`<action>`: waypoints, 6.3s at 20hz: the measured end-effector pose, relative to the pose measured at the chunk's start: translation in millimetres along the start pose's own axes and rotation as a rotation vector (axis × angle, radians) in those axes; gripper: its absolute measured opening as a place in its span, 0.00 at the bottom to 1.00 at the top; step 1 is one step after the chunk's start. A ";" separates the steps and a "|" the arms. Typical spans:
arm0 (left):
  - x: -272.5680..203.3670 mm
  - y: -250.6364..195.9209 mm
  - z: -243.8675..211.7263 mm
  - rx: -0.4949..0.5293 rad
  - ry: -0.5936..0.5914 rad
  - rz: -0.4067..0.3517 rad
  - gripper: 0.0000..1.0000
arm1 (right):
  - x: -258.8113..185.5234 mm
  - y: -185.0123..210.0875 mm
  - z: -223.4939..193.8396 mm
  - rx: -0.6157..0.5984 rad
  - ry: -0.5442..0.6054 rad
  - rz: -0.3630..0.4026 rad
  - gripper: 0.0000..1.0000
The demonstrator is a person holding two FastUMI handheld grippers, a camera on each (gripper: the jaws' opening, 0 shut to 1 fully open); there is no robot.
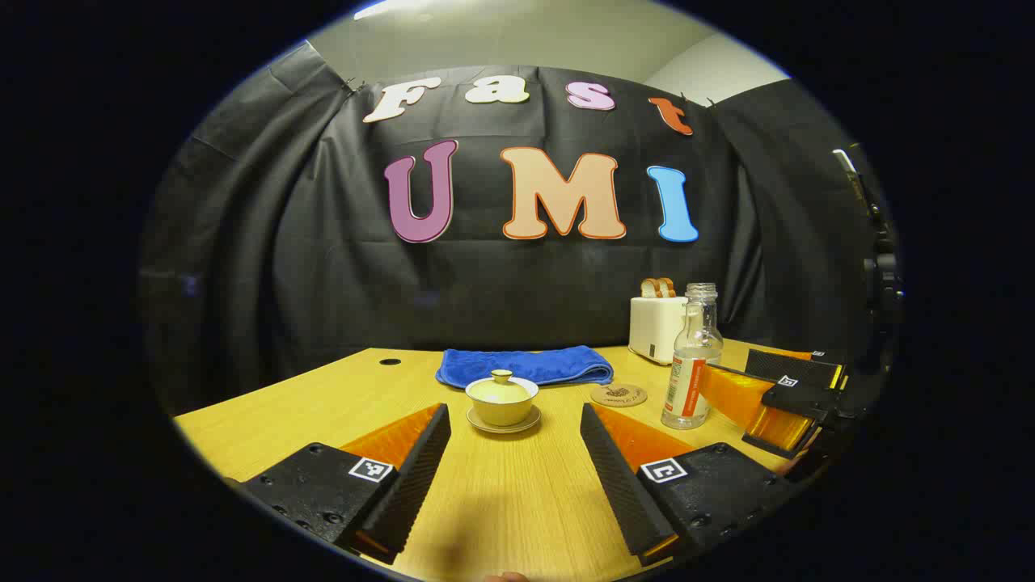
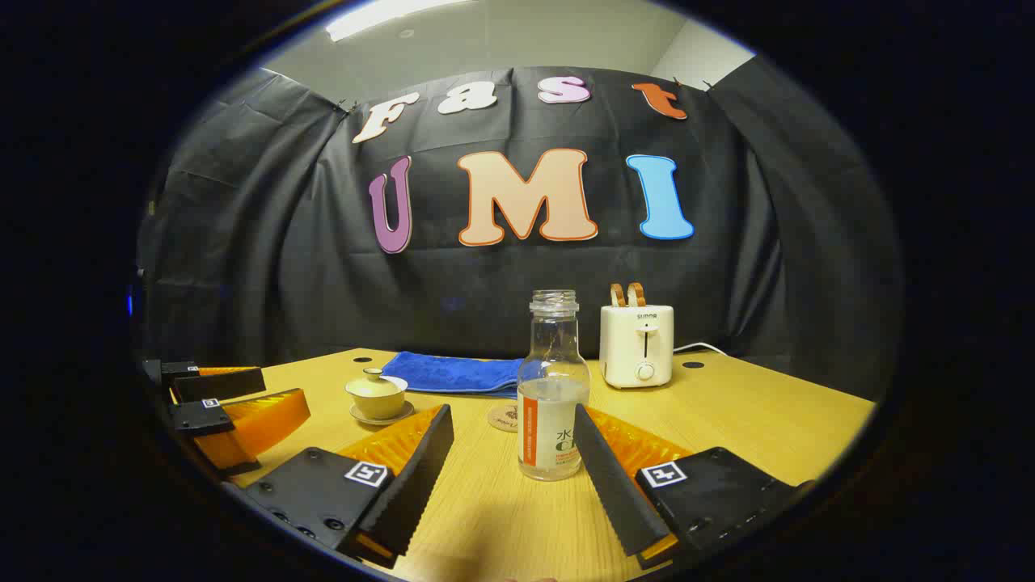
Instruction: Open the teacup lid with one hand, grasp the water bottle and pour water into the teacup with the other hand; after pouring, place the water bottle on the coaster and then close the teacup lid.
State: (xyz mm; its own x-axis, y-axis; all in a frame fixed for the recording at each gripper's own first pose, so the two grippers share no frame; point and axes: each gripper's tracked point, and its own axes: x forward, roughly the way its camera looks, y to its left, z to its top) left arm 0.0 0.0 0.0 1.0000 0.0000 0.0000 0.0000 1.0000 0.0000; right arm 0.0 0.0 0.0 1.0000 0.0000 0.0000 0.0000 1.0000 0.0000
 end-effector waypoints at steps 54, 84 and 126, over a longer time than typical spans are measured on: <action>170.8 33.2 -32.9 0.037 0.187 0.012 0.94 | 5.0 -73.7 3.6 -0.006 -0.004 -0.067 0.95; 166.3 29.0 -21.6 0.077 0.125 0.006 0.22 | 4.2 -78.9 3.7 -0.006 -0.004 -0.075 0.97; 28.3 47.4 -0.1 -0.002 0.005 -0.006 0.20 | 105.5 -14.0 -5.4 -0.004 0.017 0.012 0.78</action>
State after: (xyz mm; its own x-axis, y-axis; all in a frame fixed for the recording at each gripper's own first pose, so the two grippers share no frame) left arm 28.3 47.4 -0.1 1.0000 -0.0064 -0.0054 0.0064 1.0000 -0.0022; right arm 105.5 -14.0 -5.4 0.9998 0.0123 -0.0168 -0.0124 0.9999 -0.0038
